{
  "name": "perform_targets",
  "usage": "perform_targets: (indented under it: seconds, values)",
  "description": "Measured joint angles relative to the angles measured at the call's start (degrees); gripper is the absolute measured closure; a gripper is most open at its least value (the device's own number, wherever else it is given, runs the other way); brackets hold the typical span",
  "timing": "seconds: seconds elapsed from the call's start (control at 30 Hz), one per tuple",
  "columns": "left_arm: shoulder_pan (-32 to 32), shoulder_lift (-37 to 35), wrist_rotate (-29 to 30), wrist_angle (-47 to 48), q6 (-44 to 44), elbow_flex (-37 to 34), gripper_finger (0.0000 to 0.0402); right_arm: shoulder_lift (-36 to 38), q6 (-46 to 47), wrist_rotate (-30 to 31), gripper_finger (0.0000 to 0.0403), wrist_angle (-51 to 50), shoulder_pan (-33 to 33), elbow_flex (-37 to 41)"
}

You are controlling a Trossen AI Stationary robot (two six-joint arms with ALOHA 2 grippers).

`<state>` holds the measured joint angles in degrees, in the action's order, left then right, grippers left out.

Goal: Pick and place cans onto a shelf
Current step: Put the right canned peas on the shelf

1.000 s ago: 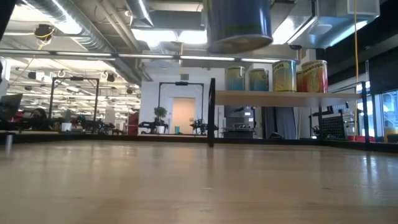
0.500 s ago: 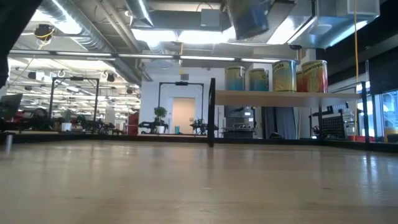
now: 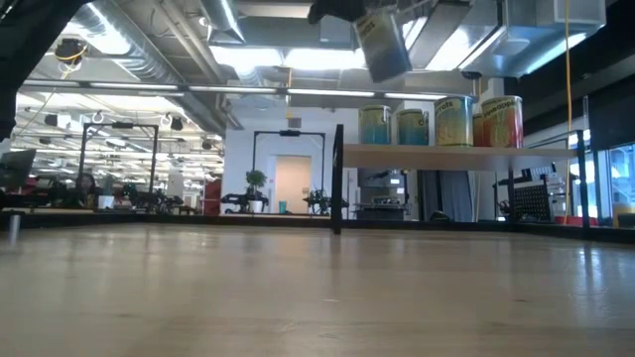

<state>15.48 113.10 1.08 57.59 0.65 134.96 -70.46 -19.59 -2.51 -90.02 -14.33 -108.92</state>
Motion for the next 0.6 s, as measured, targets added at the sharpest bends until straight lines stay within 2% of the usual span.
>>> perform_targets:
  seconds: [0.27,0.37,0.6]
  values:
    - [2.04,1.11,0.66,1.52,-0.26,0.07,0.0402,0.0,0.02,-0.03,0.0343,0.01,0.0,0.0]
    - [2.14,1.83,-1.73,4.69,-0.97,-0.08,0.0402,0.0,0.02,-0.03,0.0343,0.0,0.0,0.0]
    - [-1.99,4.1,-4.16,6.23,-0.97,-3.18,0.0401,0.0,0.02,-0.08,0.0343,0.0,0.0,0.0]
